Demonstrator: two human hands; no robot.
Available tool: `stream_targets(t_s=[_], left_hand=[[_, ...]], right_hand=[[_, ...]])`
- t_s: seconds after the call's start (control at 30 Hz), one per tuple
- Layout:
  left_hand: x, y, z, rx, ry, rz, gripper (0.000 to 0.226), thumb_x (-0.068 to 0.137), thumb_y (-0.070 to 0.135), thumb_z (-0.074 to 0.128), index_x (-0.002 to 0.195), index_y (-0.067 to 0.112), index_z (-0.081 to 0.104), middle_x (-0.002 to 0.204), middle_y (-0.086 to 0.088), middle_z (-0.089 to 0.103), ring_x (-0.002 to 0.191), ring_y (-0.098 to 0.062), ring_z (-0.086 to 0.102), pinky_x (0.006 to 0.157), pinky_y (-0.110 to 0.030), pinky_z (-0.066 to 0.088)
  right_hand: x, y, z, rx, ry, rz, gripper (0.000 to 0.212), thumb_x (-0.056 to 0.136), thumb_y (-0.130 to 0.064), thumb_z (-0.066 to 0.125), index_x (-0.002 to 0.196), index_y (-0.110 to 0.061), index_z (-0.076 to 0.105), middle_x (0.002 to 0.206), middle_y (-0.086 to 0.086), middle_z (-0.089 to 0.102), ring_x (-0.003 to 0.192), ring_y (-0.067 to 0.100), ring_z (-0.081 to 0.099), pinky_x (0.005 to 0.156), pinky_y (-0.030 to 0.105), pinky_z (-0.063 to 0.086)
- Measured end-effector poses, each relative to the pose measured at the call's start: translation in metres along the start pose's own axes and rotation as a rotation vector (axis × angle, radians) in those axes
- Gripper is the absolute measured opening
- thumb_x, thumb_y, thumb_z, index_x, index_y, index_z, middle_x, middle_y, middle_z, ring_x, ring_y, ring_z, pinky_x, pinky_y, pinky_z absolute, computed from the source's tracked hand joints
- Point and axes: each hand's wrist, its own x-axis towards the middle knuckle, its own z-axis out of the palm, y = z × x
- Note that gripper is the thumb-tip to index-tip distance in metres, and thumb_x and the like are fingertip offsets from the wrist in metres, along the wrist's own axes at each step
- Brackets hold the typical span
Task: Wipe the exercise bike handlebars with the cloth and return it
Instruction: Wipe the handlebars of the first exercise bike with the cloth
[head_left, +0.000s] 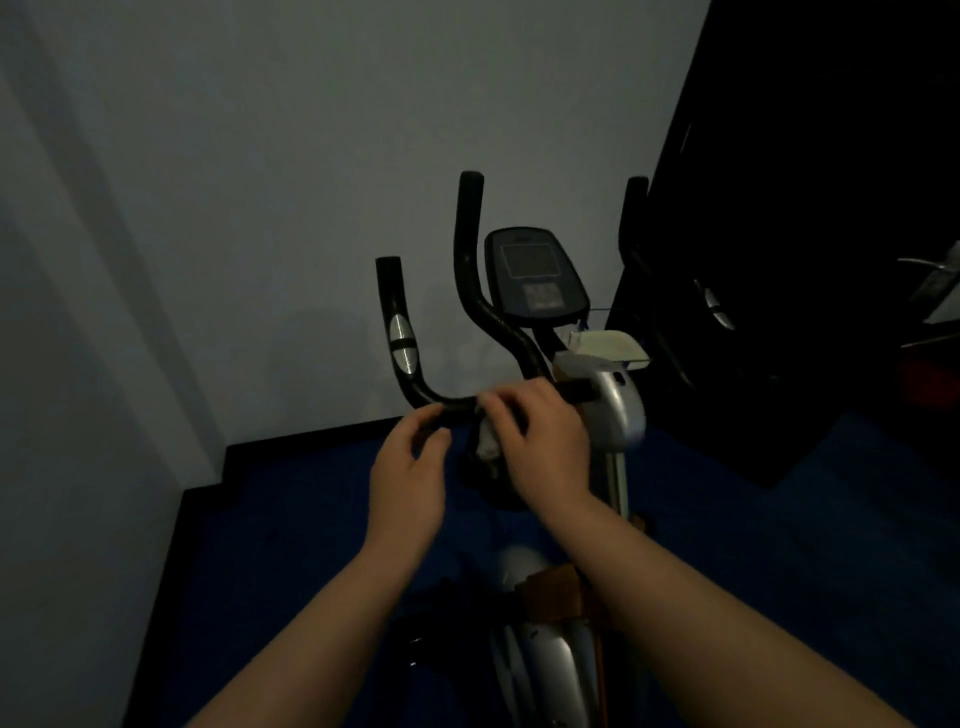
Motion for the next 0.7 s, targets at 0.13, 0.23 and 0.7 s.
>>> stream_targets(t_s=[0.13, 0.23, 0.7], left_hand=[[0.004, -0.013, 0.009, -0.015, 0.013, -0.029, 0.029, 0.096, 0.013, 0.049, 0.121, 0.023, 0.06, 0.121, 0.009, 0.061, 0.109, 0.003, 0.054, 0.083, -0.007, 0.04], [0.007, -0.018, 0.013, -0.029, -0.002, -0.017, 0.029, 0.096, 0.012, 0.049, 0.118, 0.026, 0.062, 0.117, 0.013, 0.062, 0.106, 0.008, 0.055, 0.08, -0.002, 0.041], [0.021, -0.031, 0.03, -0.403, -0.182, -0.241, 0.037, 0.1, 0.031, 0.035, 0.103, 0.015, 0.068, 0.092, 0.002, 0.073, 0.085, -0.007, 0.067, 0.071, -0.014, 0.052]], right_hand=[[-0.009, 0.028, 0.005, -0.296, -0.063, -0.339, 0.027, 0.093, -0.034, 0.049, 0.112, -0.022, 0.064, 0.103, 0.001, 0.061, 0.095, 0.018, 0.053, 0.079, 0.03, 0.04], [-0.001, 0.03, 0.003, -0.361, -0.101, -0.348, 0.024, 0.092, -0.036, 0.049, 0.107, -0.023, 0.062, 0.1, -0.001, 0.061, 0.093, 0.017, 0.052, 0.078, 0.028, 0.036], [0.001, -0.01, 0.02, -0.126, -0.031, -0.007, 0.014, 0.096, -0.029, 0.048, 0.091, -0.019, 0.057, 0.089, -0.004, 0.058, 0.076, 0.012, 0.055, 0.057, 0.026, 0.041]])
